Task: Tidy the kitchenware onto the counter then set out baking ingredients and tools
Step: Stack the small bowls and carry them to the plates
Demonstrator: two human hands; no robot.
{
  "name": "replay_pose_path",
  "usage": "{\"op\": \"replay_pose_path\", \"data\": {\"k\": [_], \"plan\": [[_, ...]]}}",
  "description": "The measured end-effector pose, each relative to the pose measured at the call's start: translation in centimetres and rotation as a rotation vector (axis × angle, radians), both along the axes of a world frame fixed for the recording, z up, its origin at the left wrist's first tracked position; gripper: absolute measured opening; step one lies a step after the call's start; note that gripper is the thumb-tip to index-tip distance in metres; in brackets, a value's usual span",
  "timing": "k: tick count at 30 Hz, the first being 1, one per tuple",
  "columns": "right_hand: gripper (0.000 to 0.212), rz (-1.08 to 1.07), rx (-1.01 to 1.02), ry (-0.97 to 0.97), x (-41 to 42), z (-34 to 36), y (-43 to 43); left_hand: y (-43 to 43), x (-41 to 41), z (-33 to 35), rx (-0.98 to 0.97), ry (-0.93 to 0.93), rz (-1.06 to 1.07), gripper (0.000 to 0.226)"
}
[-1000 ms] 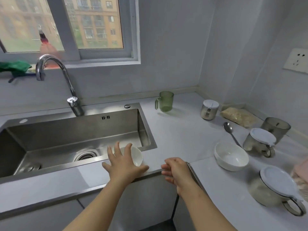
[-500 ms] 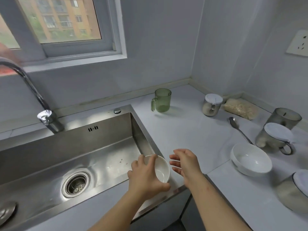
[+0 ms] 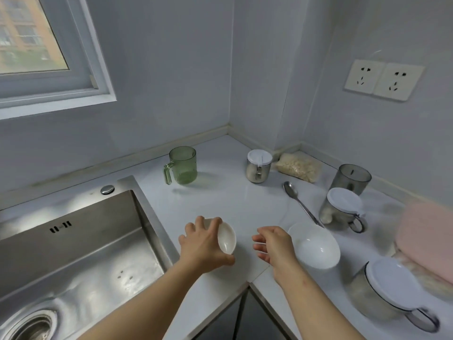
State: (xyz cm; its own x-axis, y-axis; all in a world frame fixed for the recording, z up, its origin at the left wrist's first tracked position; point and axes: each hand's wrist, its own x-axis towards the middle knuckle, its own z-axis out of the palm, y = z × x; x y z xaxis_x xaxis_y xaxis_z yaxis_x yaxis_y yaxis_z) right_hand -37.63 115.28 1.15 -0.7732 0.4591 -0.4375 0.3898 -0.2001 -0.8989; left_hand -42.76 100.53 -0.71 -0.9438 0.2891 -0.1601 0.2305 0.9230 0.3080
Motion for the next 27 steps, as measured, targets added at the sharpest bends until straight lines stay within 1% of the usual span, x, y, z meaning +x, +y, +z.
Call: {"op": "replay_pose_path", "data": {"k": [9,17,21,24,26,27], "plan": [[0.010,0.051,-0.027,0.003,-3.0,-0.2,2.9,2.5,-2.1,-0.5,-0.044,0.006,0.070,0.090],[0.012,0.141,0.129,0.039,-4.7,-0.4,3.3,4.7,-2.5,-0.8,-0.038,0.044,0.179,0.081],[0.013,0.120,0.152,0.025,-4.9,-0.4,3.3,4.5,-3.0,-0.8,-0.038,0.028,0.124,0.080],[0.014,0.061,0.147,0.029,-4.4,0.0,3.8,4.6,-3.7,-0.3,-0.104,0.003,0.063,0.083],[0.016,0.004,0.148,0.045,-4.0,0.4,4.5,5.5,-3.7,0.3,-0.209,0.059,-0.013,0.087],[0.017,-0.046,0.150,0.062,-3.6,0.6,5.1,6.5,-3.5,0.8,-0.231,0.129,-0.081,0.085]]}}
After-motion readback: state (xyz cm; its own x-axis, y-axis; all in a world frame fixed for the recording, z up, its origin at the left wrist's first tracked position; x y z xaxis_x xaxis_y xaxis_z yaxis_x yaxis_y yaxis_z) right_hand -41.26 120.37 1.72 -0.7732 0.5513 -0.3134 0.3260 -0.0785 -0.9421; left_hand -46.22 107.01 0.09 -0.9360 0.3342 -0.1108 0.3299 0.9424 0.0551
